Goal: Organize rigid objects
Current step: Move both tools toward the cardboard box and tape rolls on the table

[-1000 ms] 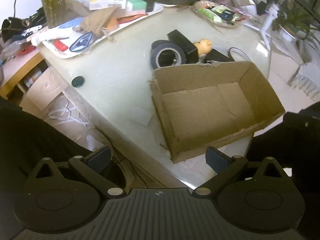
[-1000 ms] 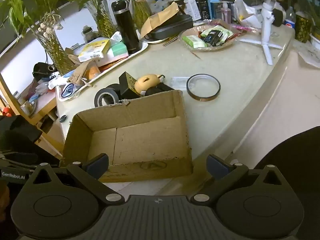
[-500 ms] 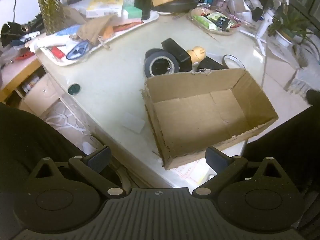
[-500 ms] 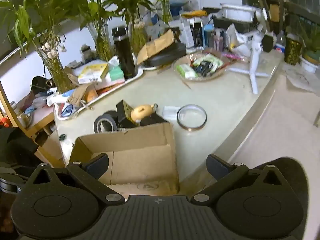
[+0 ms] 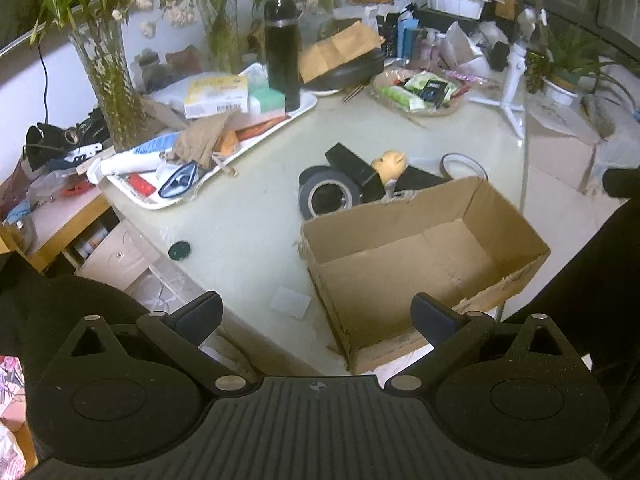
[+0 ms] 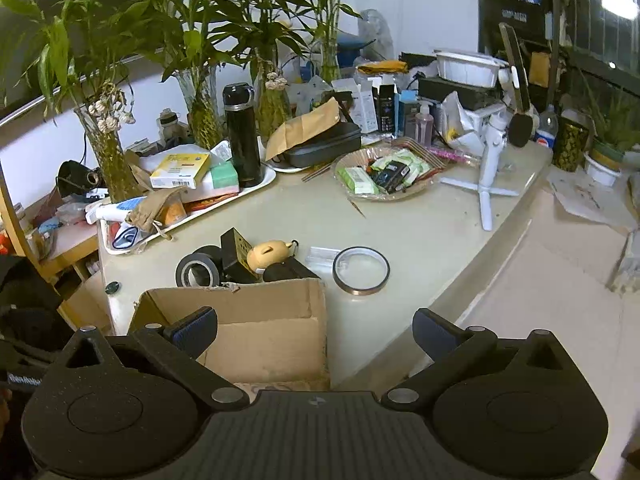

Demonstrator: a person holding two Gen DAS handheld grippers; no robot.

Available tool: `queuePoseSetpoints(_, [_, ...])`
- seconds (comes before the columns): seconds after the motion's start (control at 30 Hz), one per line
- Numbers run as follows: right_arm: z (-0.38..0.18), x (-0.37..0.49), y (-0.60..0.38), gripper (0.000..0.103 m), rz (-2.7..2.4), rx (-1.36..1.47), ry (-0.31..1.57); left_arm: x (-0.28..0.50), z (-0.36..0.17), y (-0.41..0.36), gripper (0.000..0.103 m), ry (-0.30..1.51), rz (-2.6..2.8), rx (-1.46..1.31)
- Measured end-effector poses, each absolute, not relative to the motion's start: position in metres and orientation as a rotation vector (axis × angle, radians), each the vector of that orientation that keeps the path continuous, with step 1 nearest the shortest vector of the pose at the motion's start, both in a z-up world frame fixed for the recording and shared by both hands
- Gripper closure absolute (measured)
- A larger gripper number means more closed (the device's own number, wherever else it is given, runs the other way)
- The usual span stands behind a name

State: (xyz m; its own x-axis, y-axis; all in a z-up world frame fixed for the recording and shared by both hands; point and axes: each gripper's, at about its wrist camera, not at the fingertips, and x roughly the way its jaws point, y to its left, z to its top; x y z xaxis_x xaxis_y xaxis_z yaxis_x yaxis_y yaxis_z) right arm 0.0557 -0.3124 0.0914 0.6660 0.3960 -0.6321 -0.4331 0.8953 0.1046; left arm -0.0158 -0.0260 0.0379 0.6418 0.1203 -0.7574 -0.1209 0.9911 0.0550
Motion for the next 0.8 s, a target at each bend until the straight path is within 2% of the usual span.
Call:
queuePoseSetpoints(0.23, [0.100, 0.051, -0.305, 0.000, 0.488, -0.089, 0.663, -0.023, 0.051, -0.028, 0.000, 0.826, 0.092, 0.023])
queuePoseSetpoints(0.4, [0.106, 0.049, -0.296, 0.000, 0.545, -0.133, 0.640, -0.020, 0.059, -0.017, 0.000, 0.801, 0.070, -0.055])
queuePoseSetpoints(0.8, [0.086, 0.065, -0.291, 0.000, 0.613, -0.139, 0.759, -0.015, 0.056, -0.025, 0.000, 0.792, 0.042, -0.049])
